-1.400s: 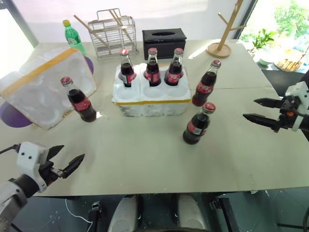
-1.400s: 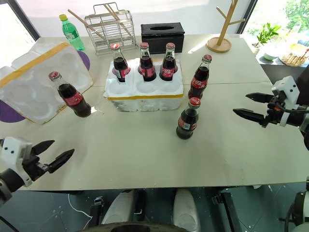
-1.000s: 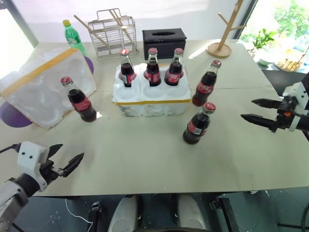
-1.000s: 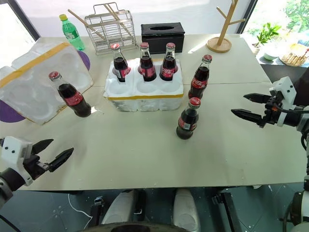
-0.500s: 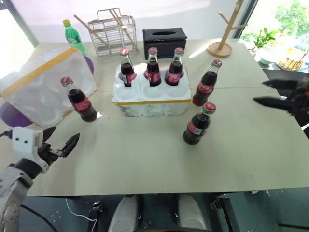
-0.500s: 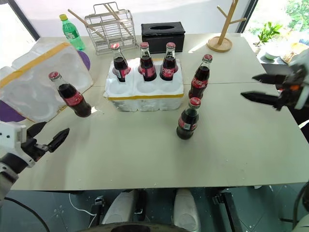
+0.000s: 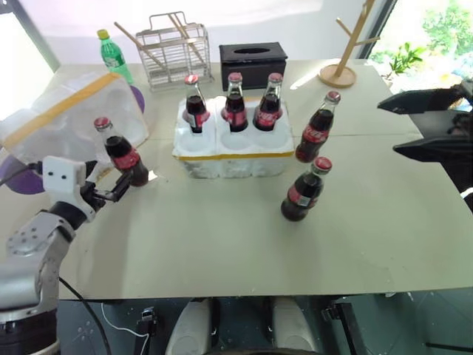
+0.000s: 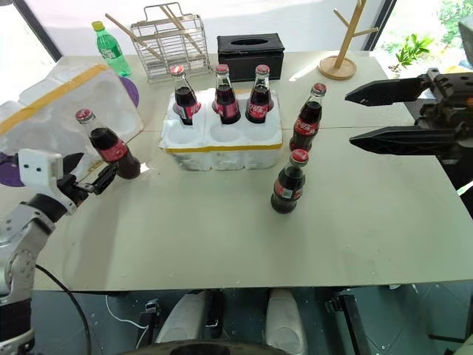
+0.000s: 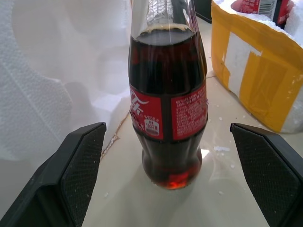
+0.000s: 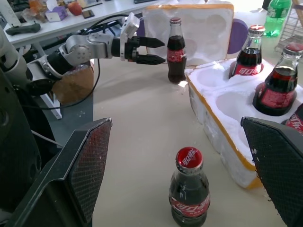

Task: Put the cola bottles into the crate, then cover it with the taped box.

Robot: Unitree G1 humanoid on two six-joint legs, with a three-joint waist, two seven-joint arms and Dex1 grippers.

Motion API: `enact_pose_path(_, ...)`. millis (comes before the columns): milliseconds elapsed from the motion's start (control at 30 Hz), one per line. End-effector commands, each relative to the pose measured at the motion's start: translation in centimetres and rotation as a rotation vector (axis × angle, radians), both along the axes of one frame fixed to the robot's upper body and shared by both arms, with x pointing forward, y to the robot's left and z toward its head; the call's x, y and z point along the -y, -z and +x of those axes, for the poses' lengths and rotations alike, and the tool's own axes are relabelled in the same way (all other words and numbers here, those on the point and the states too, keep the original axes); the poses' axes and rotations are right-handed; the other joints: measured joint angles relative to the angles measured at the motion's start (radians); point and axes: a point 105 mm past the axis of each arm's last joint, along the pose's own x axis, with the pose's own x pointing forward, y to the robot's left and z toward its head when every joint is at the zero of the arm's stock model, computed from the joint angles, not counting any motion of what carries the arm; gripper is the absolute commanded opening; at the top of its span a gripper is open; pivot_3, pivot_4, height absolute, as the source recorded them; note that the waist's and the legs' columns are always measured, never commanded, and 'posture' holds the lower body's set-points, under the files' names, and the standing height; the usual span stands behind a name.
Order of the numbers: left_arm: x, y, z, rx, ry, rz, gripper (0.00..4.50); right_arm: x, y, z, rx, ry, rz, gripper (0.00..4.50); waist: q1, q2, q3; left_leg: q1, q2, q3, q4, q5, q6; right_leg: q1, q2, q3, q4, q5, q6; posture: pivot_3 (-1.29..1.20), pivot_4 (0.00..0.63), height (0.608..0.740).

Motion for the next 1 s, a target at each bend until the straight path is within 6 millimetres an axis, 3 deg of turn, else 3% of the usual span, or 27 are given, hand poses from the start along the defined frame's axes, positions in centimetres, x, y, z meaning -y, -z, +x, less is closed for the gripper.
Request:
enact_pose_path(33, 0.1, -0.8, 0.9, 0.037, 0.003, 0.025, 4.38, -0.5, -0.3, -0.7, 0.048, -0.018, 0.002, 4.5, 0.004, 0.0, 0.0, 0.0, 0.0, 0.0, 0.0, 0.0, 0.0, 0.0, 0.0, 0.0, 0.0, 0.0, 0.0, 0.0, 0.15, 0.74)
enact_pose_path(500, 0.7, -0.6, 4.3, 0.02, 0.072, 0.029, 4.38, -2.3, 0.0, -1.3, 0.067, -0.065, 0.029, 4.5, 0.015, 0.0, 0.0, 0.0, -0.002, 0.0, 0.0, 0.0, 0.0, -0.001, 0.0, 0.0, 0.001, 0.0, 0.0, 0.0, 0.15, 0.74)
enact_pose_path(600, 0.6, -0.5, 4.4, 0.021, 0.076, 0.019, 3.55, -2.4, -0.1, -1.1, 0.074, -0.059, 0.038, 4.5, 0.015, 0.0, 0.0, 0.0, -0.002, 0.0, 0.0, 0.0, 0.0, -0.001, 0.0, 0.0, 0.001, 0.0, 0.0, 0.0, 0.15, 0.74)
enact_pose_path(667, 0.5, -0.4, 4.3, 0.018, 0.072, 0.018, 2.72, -2.4, -0.2, -1.1, 0.078, -0.056, 0.042, 4.5, 0.014, 0.0, 0.0, 0.0, -0.002, 0.0, 0.0, 0.0, 0.0, -0.001, 0.0, 0.0, 0.001, 0.0, 0.0, 0.0, 0.15, 0.74)
enact_pose_path(800, 0.7, -1.3, 3.7, 0.011, 0.117, -0.006, 2.74, -2.2, 0.0, -1.1, 0.077, -0.039, 0.046, 4.5, 0.015, 0.0, 0.0, 0.0, -0.002, 0.0, 0.0, 0.0, 0.0, -0.001, 0.0, 0.0, 0.001, 0.0, 0.0, 0.0, 0.15, 0.74)
enact_pose_path(1000, 1.8, -5.2, 1.4, 0.024, 0.277, 0.007, 2.74, -0.9, 0.4, 0.0, 0.072, 0.056, 0.052, 4.5, 0.014, -0.002, 0.001, -0.002, -0.002, 0.0, 0.0, 0.0, 0.001, -0.002, 0.0, 0.0, 0.001, 0.0, 0.0, 0.0, 0.15, 0.74)
